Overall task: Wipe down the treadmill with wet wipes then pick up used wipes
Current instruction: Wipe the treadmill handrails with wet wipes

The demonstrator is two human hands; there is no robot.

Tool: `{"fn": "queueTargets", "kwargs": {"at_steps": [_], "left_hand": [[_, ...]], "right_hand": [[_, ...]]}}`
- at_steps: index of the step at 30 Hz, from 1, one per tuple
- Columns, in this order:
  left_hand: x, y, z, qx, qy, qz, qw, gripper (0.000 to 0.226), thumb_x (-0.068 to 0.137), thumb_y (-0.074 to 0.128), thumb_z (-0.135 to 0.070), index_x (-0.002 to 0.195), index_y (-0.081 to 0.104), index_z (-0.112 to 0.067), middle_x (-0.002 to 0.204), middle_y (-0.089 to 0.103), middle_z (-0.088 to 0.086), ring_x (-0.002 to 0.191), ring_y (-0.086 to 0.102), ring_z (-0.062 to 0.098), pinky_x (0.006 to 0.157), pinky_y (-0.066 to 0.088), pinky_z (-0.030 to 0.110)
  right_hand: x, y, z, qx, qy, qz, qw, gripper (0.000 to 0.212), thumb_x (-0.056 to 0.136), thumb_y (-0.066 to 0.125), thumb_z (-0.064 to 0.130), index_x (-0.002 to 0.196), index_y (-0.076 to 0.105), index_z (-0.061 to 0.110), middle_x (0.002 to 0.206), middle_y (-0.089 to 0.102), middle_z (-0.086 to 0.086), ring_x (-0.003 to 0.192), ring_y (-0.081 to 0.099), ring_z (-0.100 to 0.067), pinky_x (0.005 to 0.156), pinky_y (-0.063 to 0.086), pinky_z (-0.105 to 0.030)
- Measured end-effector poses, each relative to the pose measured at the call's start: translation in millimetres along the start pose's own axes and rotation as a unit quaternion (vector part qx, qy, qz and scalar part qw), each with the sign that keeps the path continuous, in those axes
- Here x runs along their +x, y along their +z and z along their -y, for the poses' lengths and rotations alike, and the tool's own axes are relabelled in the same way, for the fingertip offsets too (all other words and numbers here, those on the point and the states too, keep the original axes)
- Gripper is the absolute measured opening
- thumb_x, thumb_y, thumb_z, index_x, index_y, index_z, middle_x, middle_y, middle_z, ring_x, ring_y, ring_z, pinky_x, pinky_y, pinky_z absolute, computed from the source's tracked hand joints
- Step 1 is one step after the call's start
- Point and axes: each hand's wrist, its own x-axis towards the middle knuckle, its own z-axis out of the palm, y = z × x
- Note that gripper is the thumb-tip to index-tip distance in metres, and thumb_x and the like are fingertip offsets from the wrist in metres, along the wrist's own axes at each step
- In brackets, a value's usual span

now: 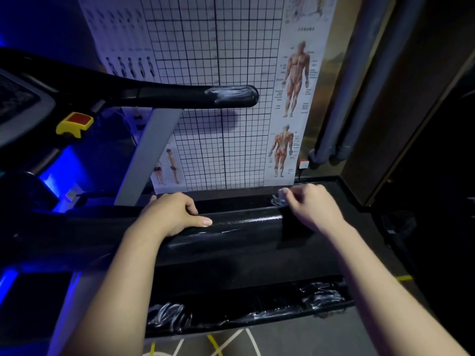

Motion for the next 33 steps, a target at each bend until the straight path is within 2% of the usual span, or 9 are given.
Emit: {"fn": "queueTargets", "kwargs": {"at_steps": [5,9,12,16,18,21,28,31,33], "left_hand": [[1.4,0.7,2.4,-0.014,0.0,-0.001,1.0,0.073,0.036,0.061,-0.093,0.084,0.071,-0.04,0.107,0.071,-0.004,0.123,0.057,0.029,0.117,0.038,0.051],[1.5,3.0,3.9,-0.024,0.015,-0.012,1.0,0.07,0.04,0.065,-0.09,0.085,0.073,-0.036,0.102,0.072,-0.007,0.117,0.061,0.024,0.119,0.036,0.05],[3.2,4.7,10.6,-0.077,0.0,-0.011,0.997,0.079,0.026,0.068,-0.099,0.08,0.076,-0.041,0.103,0.073,-0.008,0.122,0.059,0.029,0.117,0.038,0.052],[5.1,8.4,11.4,-0.126,-0.024,-0.013,0.992,0.082,0.011,0.069,-0.1,0.077,0.074,-0.052,0.103,0.074,-0.009,0.125,0.058,0.033,0.115,0.04,0.053],[4.2,5.8,4.3,-0.132,-0.033,-0.014,0.991,0.074,0.022,0.081,-0.089,0.076,0.078,-0.039,0.103,0.074,-0.006,0.119,0.061,0.029,0.111,0.044,0.049],[3.7,3.6,-0.7,-0.141,-0.046,-0.01,0.989,0.051,0.046,0.094,-0.062,0.081,0.079,-0.028,0.101,0.074,-0.004,0.102,0.065,0.019,0.098,0.051,0.04],[3.5,7.7,5.8,-0.151,-0.039,-0.02,0.988,0.061,0.026,0.083,-0.079,0.07,0.078,-0.038,0.097,0.075,-0.008,0.102,0.066,0.018,0.105,0.05,0.046],[5.4,9.4,8.7,-0.156,-0.035,-0.016,0.987,0.06,0.027,0.084,-0.078,0.071,0.078,-0.037,0.094,0.076,-0.008,0.098,0.068,0.017,0.101,0.053,0.045],[4.0,8.4,7.4,-0.157,-0.032,-0.012,0.987,0.061,0.026,0.085,-0.077,0.071,0.079,-0.037,0.094,0.076,-0.008,0.097,0.069,0.016,0.1,0.054,0.044]], "right_hand": [[-9.2,29.2,58.2,0.008,-0.08,0.05,0.995,0.042,0.101,0.044,0.055,0.09,0.071,0.024,0.082,0.072,-0.011,0.09,0.066,-0.036,0.07,0.049,-0.038],[-13.5,28.0,27.2,0.05,-0.062,0.052,0.995,0.046,0.1,0.042,0.057,0.064,0.051,0.031,0.07,0.067,-0.006,0.082,0.064,-0.034,0.064,0.045,-0.036],[-11.4,19.5,-8.7,0.049,-0.039,0.023,0.998,0.043,0.099,0.042,0.06,0.085,0.069,0.029,0.083,0.075,-0.004,0.088,0.068,-0.029,0.068,0.052,-0.036],[-14.4,5.2,-44.3,0.116,0.046,0.006,0.992,0.039,0.101,0.052,0.047,0.081,0.071,0.019,0.065,0.066,0.001,0.078,0.064,-0.024,0.064,0.042,-0.034],[-19.5,5.5,-48.7,0.175,0.099,-0.023,0.979,0.042,0.101,0.053,0.042,0.075,0.067,0.013,0.055,0.055,0.001,0.07,0.057,-0.021,0.063,0.039,-0.03],[-30.1,15.3,-48.7,0.23,0.176,-0.084,0.954,0.044,0.102,0.052,0.042,0.077,0.069,0.011,0.06,0.057,-0.008,0.069,0.057,-0.019,0.066,0.04,-0.031],[-54.5,12.8,-63.5,0.279,0.338,-0.18,0.881,0.05,0.101,0.053,0.035,0.069,0.053,-0.004,0.053,0.04,-0.008,0.065,0.044,-0.027,0.058,0.039,-0.03],[-57.2,3.2,-53.8,0.283,0.312,-0.251,0.871,0.043,0.102,0.052,0.035,0.07,0.058,0.008,0.057,0.053,0.001,0.066,0.051,-0.021,0.062,0.03,-0.036],[-53.7,5.8,-36.0,0.255,0.241,-0.236,0.906,0.038,0.103,0.051,0.039,0.078,0.068,0.017,0.06,0.061,0.004,0.063,0.054,-0.011,0.064,0.034,-0.032]]}}
